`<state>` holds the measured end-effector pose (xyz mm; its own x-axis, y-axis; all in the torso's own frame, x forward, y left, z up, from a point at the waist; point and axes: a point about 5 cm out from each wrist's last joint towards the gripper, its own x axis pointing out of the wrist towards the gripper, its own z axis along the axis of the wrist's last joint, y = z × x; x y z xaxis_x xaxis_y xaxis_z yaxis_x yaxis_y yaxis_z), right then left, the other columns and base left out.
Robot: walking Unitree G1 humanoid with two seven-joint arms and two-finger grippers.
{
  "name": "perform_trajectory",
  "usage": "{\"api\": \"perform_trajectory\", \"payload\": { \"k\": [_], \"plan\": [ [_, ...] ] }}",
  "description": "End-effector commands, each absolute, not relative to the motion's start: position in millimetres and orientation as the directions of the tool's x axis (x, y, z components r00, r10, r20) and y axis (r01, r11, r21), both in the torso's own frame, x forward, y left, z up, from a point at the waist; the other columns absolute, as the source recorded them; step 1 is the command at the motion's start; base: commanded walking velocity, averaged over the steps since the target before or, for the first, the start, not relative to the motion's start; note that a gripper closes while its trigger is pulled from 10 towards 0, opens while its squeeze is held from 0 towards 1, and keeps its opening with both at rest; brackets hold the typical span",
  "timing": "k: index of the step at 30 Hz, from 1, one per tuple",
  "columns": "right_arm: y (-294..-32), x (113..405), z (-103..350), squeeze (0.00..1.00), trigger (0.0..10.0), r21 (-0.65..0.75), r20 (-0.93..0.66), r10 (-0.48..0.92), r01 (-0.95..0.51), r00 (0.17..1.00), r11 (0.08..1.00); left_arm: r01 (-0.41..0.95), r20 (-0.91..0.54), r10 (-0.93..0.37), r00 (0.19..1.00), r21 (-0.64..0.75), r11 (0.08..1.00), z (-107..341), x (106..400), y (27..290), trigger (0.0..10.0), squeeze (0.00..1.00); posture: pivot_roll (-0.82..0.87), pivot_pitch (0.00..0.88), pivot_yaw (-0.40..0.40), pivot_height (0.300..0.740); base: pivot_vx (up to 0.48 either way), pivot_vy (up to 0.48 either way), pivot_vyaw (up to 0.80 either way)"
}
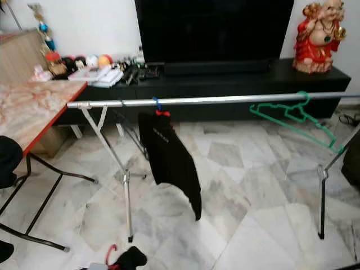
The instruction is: Hang hanger
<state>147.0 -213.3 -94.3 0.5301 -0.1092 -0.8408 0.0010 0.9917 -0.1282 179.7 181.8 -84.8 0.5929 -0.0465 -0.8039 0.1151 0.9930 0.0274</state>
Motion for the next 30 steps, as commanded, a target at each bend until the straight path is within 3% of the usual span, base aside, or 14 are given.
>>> {"api": "perform_trajectory", "payload": {
  "k": [1, 15, 20, 24, 30],
  "plan": [
    [-204, 147, -96, 0.00, 10.0, -0.107, -0.846, -0.085, -0.013, 0.526, 0.994, 0.112, -0.806, -0.023, 0.592, 0.055, 0.992, -84, 179, 192, 10.0, 0.00, 0.00, 0.011, 0.042, 0.740, 0.000, -0.454, 0.00],
    [-204, 148, -96, 0.00, 10.0, -0.105, -0.847, -0.081, -0.017, 0.526, 0.994, 0.115, -0.804, -0.030, 0.595, 0.049, 0.992, -83, 182, 187, 10.0, 0.00, 0.00, 0.017, 0.042, 0.740, 0.000, -0.454, 0.00],
    [-204, 148, -96, 0.00, 10.0, -0.105, -0.847, -0.080, -0.017, 0.526, 0.994, 0.119, -0.795, -0.006, 0.607, 0.083, 0.989, -82, 184, 187, 10.0, 0.00, 0.00, 0.020, 0.043, 0.740, 0.000, -0.147, 0.00],
    [-204, 148, -96, 0.00, 10.0, -0.105, -0.848, -0.079, -0.019, 0.525, 0.994, 0.115, -0.751, -0.005, 0.660, 0.094, 0.989, -74, 198, 190, 10.0, 0.00, 0.00, 0.021, 0.041, 0.740, 0.000, 0.000, 0.00],
    [-203, 147, -96, 0.00, 10.0, -0.101, -0.848, -0.079, -0.014, 0.523, 0.995, 0.164, -0.580, -0.048, 0.813, 0.149, 0.975, -42, 238, 198, 10.0, 0.00, 0.00, 0.016, 0.050, 0.740, 0.000, 0.000, 0.00]
  ]
}}
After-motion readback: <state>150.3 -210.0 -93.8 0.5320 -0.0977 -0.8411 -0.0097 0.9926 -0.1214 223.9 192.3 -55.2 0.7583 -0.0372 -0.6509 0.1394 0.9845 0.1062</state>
